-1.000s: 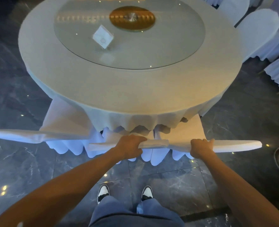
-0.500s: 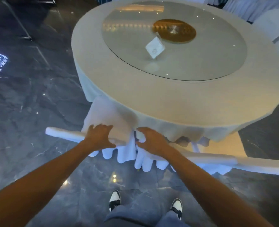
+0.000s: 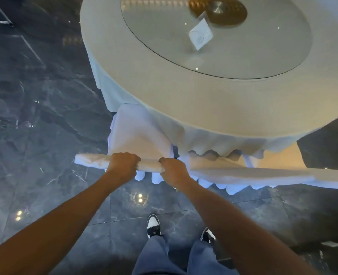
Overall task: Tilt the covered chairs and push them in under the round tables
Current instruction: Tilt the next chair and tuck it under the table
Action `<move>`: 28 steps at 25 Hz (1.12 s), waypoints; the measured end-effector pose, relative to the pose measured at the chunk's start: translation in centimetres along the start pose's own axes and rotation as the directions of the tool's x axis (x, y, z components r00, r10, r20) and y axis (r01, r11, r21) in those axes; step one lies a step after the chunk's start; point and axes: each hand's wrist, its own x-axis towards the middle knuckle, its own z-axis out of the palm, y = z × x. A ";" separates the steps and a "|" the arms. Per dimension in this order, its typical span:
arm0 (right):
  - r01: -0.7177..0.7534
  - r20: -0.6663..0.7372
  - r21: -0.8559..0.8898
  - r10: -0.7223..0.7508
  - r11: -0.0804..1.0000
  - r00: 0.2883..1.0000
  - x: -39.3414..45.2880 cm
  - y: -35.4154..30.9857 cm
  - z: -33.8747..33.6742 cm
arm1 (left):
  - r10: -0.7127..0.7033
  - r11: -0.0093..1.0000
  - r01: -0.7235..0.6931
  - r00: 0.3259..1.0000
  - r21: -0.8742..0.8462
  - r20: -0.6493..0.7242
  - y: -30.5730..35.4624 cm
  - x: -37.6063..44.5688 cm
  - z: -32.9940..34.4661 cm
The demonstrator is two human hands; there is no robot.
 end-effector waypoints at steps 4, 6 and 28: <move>0.000 0.010 -0.080 0.001 0.997 1.000 -2.2 1.2 0.7 | 0.121 0.993 -0.121 0.992 0.006 -0.046 2.0 -1.7 1.1; 0.008 0.013 -0.093 -0.007 0.996 1.000 -3.0 2.3 1.1 | 0.152 0.988 -0.153 0.987 -0.006 -0.056 2.9 -2.2 1.5; -0.048 -0.044 0.087 0.052 0.995 0.998 -7.5 9.6 -1.0 | 0.195 0.976 -0.195 0.981 -0.097 -0.011 10.5 -1.7 0.1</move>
